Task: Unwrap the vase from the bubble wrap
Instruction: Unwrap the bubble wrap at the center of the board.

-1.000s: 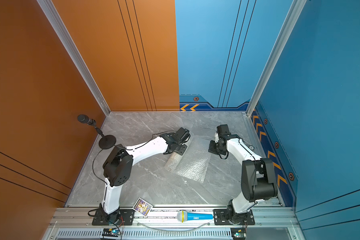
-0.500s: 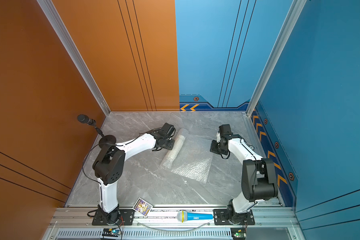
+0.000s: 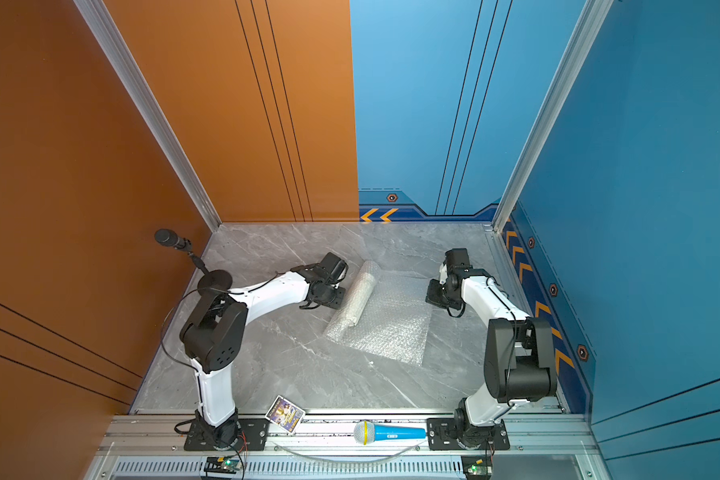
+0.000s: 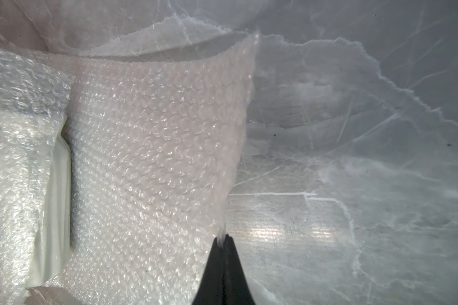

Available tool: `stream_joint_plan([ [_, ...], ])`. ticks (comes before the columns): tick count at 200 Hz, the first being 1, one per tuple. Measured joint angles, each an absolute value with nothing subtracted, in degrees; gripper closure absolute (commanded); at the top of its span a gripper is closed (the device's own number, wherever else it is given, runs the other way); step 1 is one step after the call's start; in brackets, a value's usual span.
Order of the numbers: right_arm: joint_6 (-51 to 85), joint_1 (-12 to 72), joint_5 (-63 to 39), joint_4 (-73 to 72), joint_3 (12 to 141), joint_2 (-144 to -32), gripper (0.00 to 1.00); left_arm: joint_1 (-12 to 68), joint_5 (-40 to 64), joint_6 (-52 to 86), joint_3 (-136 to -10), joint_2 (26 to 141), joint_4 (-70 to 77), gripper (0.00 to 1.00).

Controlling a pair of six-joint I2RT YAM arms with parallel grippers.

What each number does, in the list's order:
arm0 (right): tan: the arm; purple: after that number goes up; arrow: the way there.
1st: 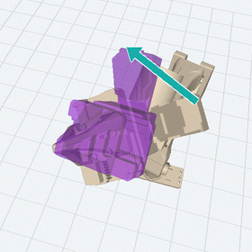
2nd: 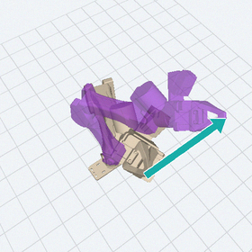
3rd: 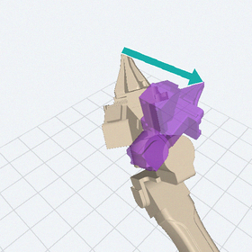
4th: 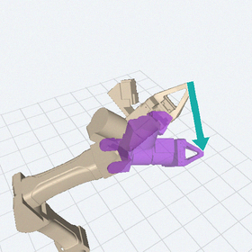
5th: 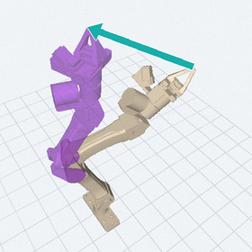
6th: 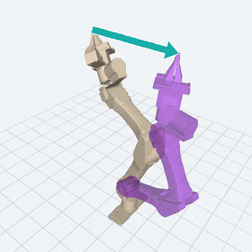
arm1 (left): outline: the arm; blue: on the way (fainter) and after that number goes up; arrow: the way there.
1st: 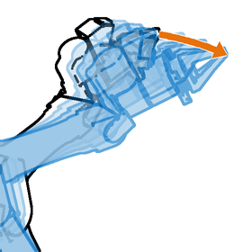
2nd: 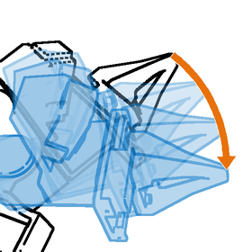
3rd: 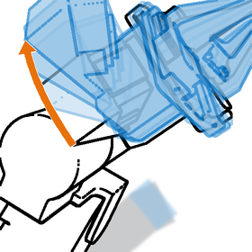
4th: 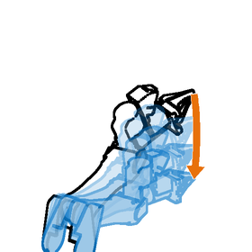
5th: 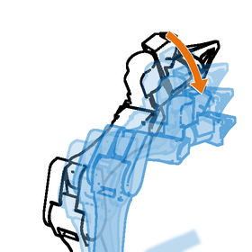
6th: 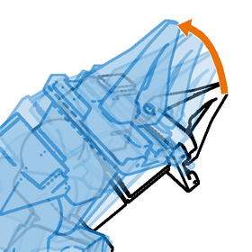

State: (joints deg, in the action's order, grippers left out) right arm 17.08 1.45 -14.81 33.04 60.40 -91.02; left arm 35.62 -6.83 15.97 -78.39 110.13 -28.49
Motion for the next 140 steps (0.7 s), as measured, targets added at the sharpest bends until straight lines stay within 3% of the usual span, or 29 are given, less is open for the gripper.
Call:
stream_joint_plan([
  [63,16.3,-1.7,-14.8,33.5,60.4,-91.1,1.0,38.0,-7.0,15.9,-79.3,103.3,-28.7,0.55],
  [140,16.3,-1.5,-14.8,33.5,60.6,-93.0,1.0,49.3,-10.1,11.7,-93.4,113.9,-30.8,0.56],
])
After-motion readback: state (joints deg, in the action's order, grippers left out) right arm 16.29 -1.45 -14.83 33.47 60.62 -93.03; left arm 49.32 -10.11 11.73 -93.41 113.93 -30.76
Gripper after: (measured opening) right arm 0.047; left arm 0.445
